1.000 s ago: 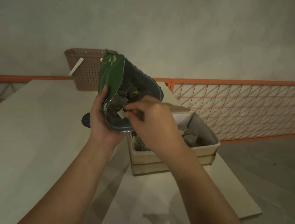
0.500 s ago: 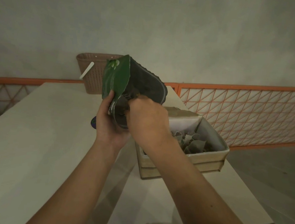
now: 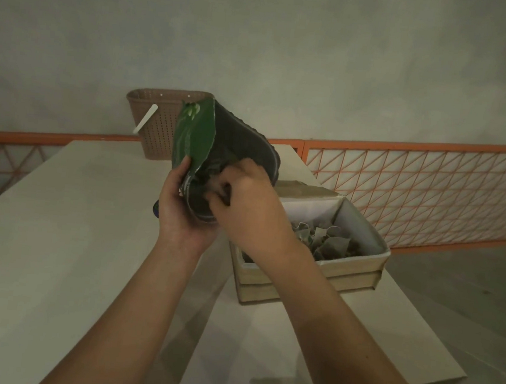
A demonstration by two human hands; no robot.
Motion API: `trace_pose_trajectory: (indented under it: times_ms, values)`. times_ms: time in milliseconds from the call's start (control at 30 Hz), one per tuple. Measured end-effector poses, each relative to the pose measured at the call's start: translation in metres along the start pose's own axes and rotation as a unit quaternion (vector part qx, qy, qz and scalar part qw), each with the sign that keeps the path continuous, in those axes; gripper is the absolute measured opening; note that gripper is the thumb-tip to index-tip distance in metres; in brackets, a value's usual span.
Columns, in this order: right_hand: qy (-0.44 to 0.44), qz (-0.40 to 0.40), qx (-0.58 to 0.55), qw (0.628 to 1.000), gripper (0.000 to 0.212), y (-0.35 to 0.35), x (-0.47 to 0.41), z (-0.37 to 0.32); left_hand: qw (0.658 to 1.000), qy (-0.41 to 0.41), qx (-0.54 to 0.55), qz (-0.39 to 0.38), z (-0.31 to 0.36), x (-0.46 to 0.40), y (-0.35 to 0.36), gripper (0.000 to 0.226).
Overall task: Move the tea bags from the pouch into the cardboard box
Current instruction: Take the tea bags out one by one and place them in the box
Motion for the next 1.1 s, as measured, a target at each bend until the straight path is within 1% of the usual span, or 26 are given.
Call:
trace_pose_trajectory:
  times_ms: [33,100,200,333,433,500,567,633,667,767,833,867,967,1033,1067,1100]
  values:
    - [0.001,0.019,-0.053,0.998,0.010,-0.010,0.001,0.002,1.000,0.000,-0.003,-0.006,0.000,0.000,0.003,0.051]
    - [0.018,0.048,-0.140,0.989,0.010,-0.031,0.004,0.009,1.000,-0.005,-0.007,-0.018,0.000,0.000,0.009,0.052]
    - [0.053,0.089,-0.237,0.966,0.011,-0.064,0.008,0.022,1.000,-0.011,0.005,-0.024,-0.002,-0.004,0.012,0.056]
    - [0.101,0.134,-0.317,0.933,0.015,-0.096,0.009,0.048,0.998,-0.028,0.030,-0.042,-0.008,-0.009,0.010,0.061]
    - [0.126,0.137,-0.351,0.918,0.020,-0.105,0.006,0.074,0.997,-0.038,0.045,-0.056,-0.012,-0.010,0.010,0.059]
    - [0.143,0.115,-0.331,0.925,0.023,-0.105,0.003,0.091,0.996,-0.040,0.045,-0.061,-0.014,-0.011,0.009,0.058]
    - [0.152,0.093,-0.295,0.939,0.016,-0.104,0.001,0.105,0.997,-0.038,0.039,-0.057,-0.016,-0.012,0.008,0.058]
    - [0.172,0.078,-0.271,0.944,0.007,-0.099,-0.001,0.122,0.997,-0.035,0.037,-0.055,-0.017,-0.012,0.008,0.057]
    - [0.190,0.069,-0.253,0.946,0.008,-0.093,-0.002,0.131,0.997,-0.035,0.035,-0.055,-0.018,-0.012,0.008,0.057]
    - [0.253,0.007,-0.143,0.957,0.014,-0.067,-0.005,0.156,0.997,-0.040,0.030,-0.058,-0.021,-0.010,0.010,0.056]
    - [0.266,-0.043,-0.050,0.962,0.015,-0.053,-0.002,0.163,0.997,-0.050,0.028,-0.060,-0.023,-0.009,0.011,0.058]
    - [0.262,-0.054,-0.017,0.963,0.016,-0.050,0.000,0.163,0.997,-0.052,0.026,-0.058,-0.024,-0.009,0.011,0.059]
    - [0.254,-0.082,0.021,0.964,0.028,-0.042,0.003,0.163,0.997,-0.050,0.026,-0.053,-0.023,-0.008,0.011,0.060]
    - [0.245,-0.112,0.051,0.962,0.029,-0.036,0.005,0.159,0.997,-0.049,0.024,-0.055,-0.021,-0.009,0.011,0.062]
    - [0.237,-0.103,0.040,0.965,0.026,-0.038,0.004,0.153,0.997,-0.049,0.021,-0.054,-0.020,-0.009,0.010,0.063]
    - [0.227,-0.070,0.000,0.971,0.021,-0.044,0.002,0.144,0.997,-0.050,0.018,-0.053,-0.020,-0.010,0.009,0.063]
Point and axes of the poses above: each hand's wrist, its own x-axis away from the middle knuckle, its own y-axis out of the palm, z = x × y, the point moved 9 cm from there along -x, towards the middle knuckle, and after that the axes turned 15 degrees about y, right-handed, at the moved point
